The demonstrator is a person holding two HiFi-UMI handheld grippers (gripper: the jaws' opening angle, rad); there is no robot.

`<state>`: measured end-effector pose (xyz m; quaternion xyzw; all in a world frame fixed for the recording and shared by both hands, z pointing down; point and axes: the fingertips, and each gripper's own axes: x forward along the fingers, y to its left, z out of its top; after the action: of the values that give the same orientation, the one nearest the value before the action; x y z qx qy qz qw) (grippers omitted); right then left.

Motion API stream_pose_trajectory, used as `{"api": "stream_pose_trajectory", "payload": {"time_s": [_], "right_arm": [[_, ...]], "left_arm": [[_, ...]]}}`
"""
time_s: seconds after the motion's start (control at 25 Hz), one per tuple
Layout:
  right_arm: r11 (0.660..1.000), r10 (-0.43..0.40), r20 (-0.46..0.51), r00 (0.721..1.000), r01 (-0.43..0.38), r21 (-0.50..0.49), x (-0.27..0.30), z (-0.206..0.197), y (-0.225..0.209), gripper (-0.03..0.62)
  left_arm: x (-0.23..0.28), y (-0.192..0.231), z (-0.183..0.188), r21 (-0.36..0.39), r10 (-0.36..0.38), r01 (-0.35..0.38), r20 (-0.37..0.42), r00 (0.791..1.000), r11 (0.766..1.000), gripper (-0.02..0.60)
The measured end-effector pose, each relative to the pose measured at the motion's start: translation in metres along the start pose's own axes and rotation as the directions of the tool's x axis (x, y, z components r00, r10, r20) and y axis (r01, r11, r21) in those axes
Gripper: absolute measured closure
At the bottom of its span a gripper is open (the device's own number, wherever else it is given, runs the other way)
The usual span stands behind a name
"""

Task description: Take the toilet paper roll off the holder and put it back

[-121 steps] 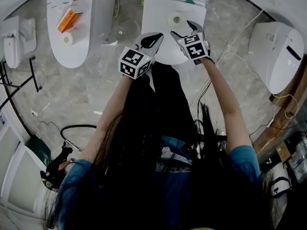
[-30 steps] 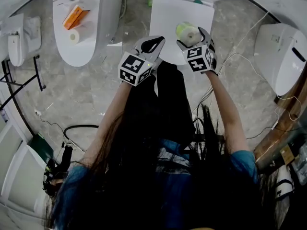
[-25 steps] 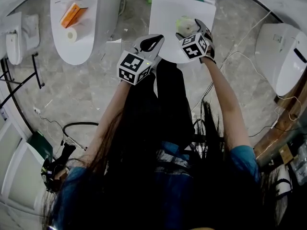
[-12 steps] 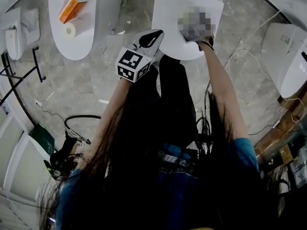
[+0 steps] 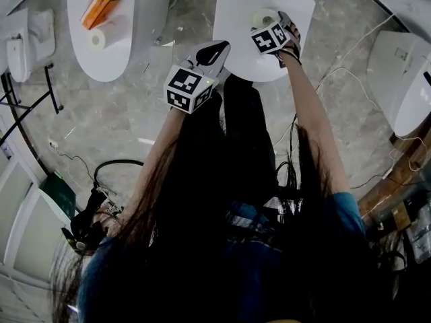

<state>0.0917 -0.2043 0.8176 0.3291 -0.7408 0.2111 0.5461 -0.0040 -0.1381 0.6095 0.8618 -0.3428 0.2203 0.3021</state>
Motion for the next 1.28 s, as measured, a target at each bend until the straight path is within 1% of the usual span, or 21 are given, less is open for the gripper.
{"api": "stream_pose_trajectory", "payload": {"time_s": [0.04, 0.12, 0.28, 0.44, 0.64, 0.72, 0.8, 0.96, 1.04, 1.12, 1.2, 1.28], "right_arm": [[1.000, -0.004, -0.015, 1.000, 0.004, -0.002, -0.002, 0.001, -0.001, 0.140], [1.000, -0.014, -0.009, 1.000, 0.014, -0.007, -0.010, 0.006, -0.001, 0.140], [1.000, -0.003, 0.077, 0.997, 0.004, -0.004, -0.043, 0.025, 0.001, 0.140], [0.999, 0.041, 0.161, 0.986, -0.043, 0.007, -0.099, 0.042, 0.009, 0.141], [0.994, 0.072, 0.307, 0.949, -0.093, 0.055, -0.188, 0.051, 0.033, 0.141], [0.991, 0.045, 0.351, 0.935, -0.087, 0.103, -0.221, 0.052, 0.040, 0.143], [0.981, 0.011, 0.394, 0.919, -0.086, 0.172, -0.251, 0.052, 0.047, 0.143], [0.939, -0.053, 0.462, 0.885, -0.113, 0.325, -0.301, 0.052, 0.071, 0.143], [0.906, -0.084, 0.504, 0.860, -0.145, 0.397, -0.325, 0.057, 0.086, 0.145], [0.866, -0.113, 0.540, 0.834, -0.183, 0.465, -0.348, 0.060, 0.101, 0.145], [0.832, -0.147, 0.562, 0.814, -0.206, 0.516, -0.370, 0.061, 0.115, 0.146], [0.811, -0.174, 0.576, 0.799, -0.215, 0.544, -0.389, 0.060, 0.132, 0.146]], "left_arm": [[-0.002, -0.002, 0.002, 0.005, -0.004, 0.004, 0.002, 1.000, 1.000, 0.589], [-0.006, -0.004, 0.006, 0.016, -0.008, 0.008, 0.009, 1.000, 1.000, 0.588], [-0.020, -0.005, 0.014, 0.029, -0.002, 0.001, 0.026, 1.000, 1.000, 0.589], [-0.041, -0.005, 0.022, 0.036, 0.005, -0.006, 0.047, 0.999, 0.999, 0.588], [-0.075, -0.014, 0.032, 0.049, 0.001, -0.004, 0.072, 0.997, 0.999, 0.589], [-0.088, -0.020, 0.036, 0.056, -0.005, 0.001, 0.082, 0.997, 0.998, 0.588], [-0.101, -0.028, 0.040, 0.072, -0.018, 0.012, 0.087, 0.996, 0.997, 0.589], [-0.130, -0.050, 0.051, 0.123, -0.064, 0.051, 0.107, 0.992, 0.991, 0.589], [-0.148, -0.060, 0.055, 0.148, -0.090, 0.072, 0.120, 0.989, 0.986, 0.589], [-0.166, -0.070, 0.056, 0.169, -0.111, 0.088, 0.131, 0.985, 0.982, 0.589], [-0.182, -0.078, 0.055, 0.188, -0.130, 0.102, 0.140, 0.982, 0.977, 0.589], [-0.197, -0.086, 0.051, 0.202, -0.148, 0.116, 0.149, 0.978, 0.973, 0.589]]}}
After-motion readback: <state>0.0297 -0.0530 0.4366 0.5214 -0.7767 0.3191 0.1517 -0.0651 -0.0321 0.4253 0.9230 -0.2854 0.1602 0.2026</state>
